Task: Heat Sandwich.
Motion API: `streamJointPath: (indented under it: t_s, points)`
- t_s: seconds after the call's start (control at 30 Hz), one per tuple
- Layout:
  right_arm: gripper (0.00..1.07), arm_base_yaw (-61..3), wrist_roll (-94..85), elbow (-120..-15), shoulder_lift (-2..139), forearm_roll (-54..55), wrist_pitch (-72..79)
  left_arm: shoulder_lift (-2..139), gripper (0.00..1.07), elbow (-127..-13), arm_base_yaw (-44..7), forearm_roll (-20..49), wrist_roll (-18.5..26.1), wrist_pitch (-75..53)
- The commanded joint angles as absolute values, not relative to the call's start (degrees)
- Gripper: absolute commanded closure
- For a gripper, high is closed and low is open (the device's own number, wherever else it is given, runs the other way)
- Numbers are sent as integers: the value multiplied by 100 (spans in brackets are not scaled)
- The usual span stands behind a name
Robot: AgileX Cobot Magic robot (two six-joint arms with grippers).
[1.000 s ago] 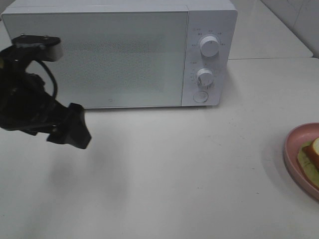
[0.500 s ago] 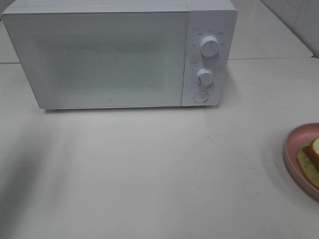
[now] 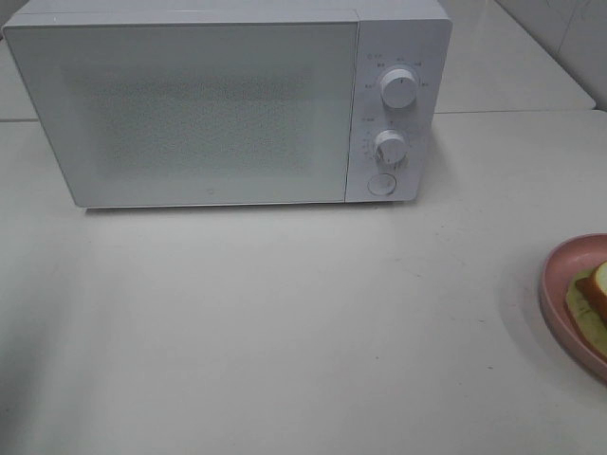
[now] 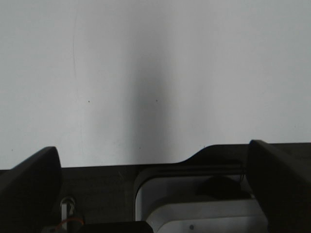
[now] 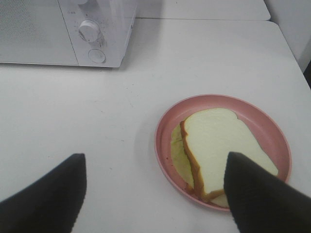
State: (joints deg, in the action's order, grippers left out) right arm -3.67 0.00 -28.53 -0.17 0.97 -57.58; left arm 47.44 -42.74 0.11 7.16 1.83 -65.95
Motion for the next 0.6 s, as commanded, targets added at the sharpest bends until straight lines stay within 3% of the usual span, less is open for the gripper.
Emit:
streamJointPath:
  t_s: [0.03,0.6]
  points:
    - [31,-338,-40,-2836,-183,69,-5718,4045,9,-4045,29,659,264,-6452]
    - [31,-338,-40,-2836,-183,69,-5718,837,10,-3019,29,653,470,-6234]
